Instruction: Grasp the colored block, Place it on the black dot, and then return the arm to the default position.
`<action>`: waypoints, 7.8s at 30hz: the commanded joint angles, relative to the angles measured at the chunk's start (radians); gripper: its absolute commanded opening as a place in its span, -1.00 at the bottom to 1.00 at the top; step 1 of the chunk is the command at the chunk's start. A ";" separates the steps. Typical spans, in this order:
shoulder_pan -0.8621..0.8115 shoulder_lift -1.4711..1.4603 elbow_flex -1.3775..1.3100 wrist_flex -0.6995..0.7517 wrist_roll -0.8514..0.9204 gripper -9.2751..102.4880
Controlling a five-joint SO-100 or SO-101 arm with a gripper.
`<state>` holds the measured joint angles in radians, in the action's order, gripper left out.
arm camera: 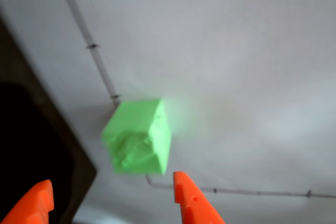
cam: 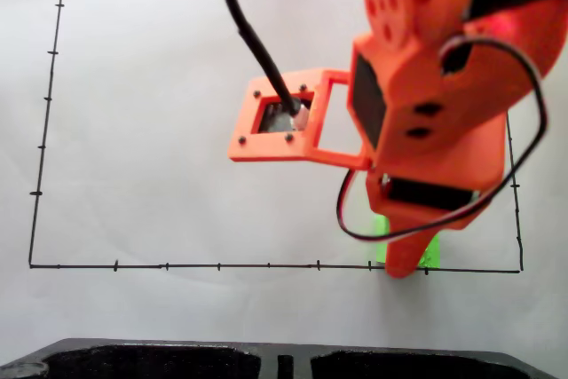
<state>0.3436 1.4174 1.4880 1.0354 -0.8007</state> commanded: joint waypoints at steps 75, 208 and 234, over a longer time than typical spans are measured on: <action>-0.110 0.161 0.094 0.150 0.367 -0.64; -0.414 1.763 1.408 -0.202 0.844 -0.83; -0.362 1.853 1.554 -0.146 0.795 -0.83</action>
<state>-0.0199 3.2597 3.0465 0.8882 -0.0031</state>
